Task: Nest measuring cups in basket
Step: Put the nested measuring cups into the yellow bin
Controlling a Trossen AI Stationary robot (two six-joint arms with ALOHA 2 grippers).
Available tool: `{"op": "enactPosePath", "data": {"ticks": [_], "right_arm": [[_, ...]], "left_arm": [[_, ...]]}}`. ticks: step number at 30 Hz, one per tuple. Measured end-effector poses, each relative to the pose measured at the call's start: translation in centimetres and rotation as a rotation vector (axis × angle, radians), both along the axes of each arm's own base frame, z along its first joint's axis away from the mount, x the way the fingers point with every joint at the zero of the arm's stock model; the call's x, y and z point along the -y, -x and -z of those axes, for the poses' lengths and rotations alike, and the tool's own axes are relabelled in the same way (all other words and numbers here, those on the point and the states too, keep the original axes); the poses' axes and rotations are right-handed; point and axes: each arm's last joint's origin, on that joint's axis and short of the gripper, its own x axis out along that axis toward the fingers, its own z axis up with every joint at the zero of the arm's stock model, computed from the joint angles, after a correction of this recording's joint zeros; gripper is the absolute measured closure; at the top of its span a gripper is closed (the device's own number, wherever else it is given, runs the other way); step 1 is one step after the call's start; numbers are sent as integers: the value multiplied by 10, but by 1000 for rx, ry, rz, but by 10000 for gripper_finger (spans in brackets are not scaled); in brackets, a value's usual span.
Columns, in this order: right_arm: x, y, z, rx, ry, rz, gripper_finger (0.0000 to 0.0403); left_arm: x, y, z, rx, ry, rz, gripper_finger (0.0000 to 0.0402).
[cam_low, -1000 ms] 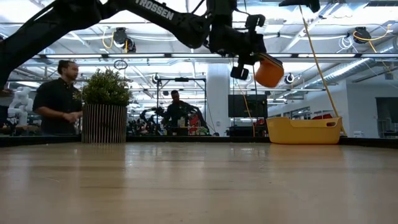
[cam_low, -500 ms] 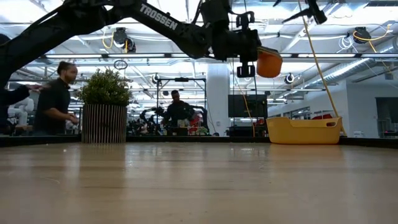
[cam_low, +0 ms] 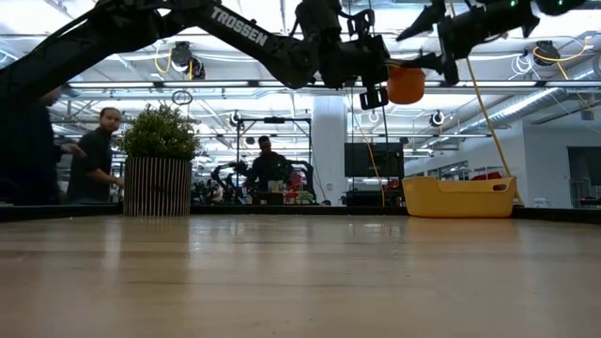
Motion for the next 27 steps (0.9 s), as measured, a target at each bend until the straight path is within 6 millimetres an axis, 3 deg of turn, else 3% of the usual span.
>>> {"op": "enactPosePath", "data": {"ticks": [4, 27], "right_arm": [[2, 0, 11, 12, -12, 64, 131], [8, -4, 13, -38, 84, 88, 131]], "left_arm": [[0, 0, 0, -2, -3, 7, 309], [-6, -1, 0, -59, -136, 250, 309]]}}
